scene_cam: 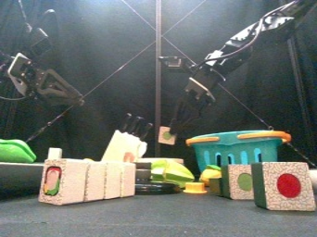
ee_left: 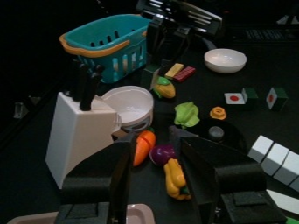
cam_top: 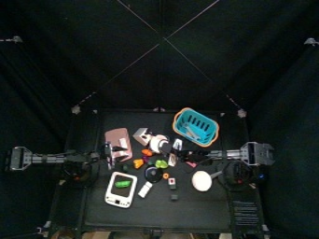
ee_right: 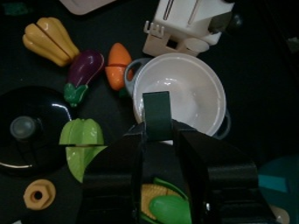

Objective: Place sushi piece in pot

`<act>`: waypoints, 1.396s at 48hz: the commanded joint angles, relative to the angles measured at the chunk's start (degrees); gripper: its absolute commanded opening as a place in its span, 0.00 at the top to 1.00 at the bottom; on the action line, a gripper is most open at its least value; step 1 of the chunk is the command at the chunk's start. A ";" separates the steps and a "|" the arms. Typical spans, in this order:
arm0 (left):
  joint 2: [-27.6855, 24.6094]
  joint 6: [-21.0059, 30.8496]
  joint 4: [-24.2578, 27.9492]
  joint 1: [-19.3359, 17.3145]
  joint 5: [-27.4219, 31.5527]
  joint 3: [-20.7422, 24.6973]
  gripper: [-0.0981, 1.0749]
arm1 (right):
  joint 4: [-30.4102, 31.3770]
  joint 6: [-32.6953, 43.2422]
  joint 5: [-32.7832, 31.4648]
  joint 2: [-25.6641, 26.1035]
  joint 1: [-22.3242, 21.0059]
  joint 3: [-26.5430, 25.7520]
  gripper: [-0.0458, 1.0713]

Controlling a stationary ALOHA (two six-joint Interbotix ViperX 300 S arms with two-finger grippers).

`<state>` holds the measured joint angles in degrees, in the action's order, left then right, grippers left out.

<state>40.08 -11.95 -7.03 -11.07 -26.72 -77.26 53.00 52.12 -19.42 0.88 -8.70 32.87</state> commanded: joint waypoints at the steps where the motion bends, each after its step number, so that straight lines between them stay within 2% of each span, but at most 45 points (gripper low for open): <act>1: 0.00 0.09 0.09 0.00 -0.26 0.79 0.26 | 0.26 0.09 0.97 -0.35 -1.05 -2.37 0.47; 27: 0.00 0.00 0.09 0.00 0.09 0.70 0.26 | 1.23 -0.35 2.11 -6.94 -4.39 -5.54 0.45; 46: 0.00 0.09 0.09 0.00 0.18 0.70 0.26 | 1.05 -0.44 4.13 -7.29 -4.39 -5.45 0.30; 67: 0.00 0.09 0.00 0.00 0.18 0.70 0.26 | 0.88 -0.35 4.13 -7.29 -4.04 -5.19 0.29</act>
<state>40.17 -11.95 -7.03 -11.16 -26.28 -77.26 53.88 51.68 -15.56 -7.56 -12.66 28.65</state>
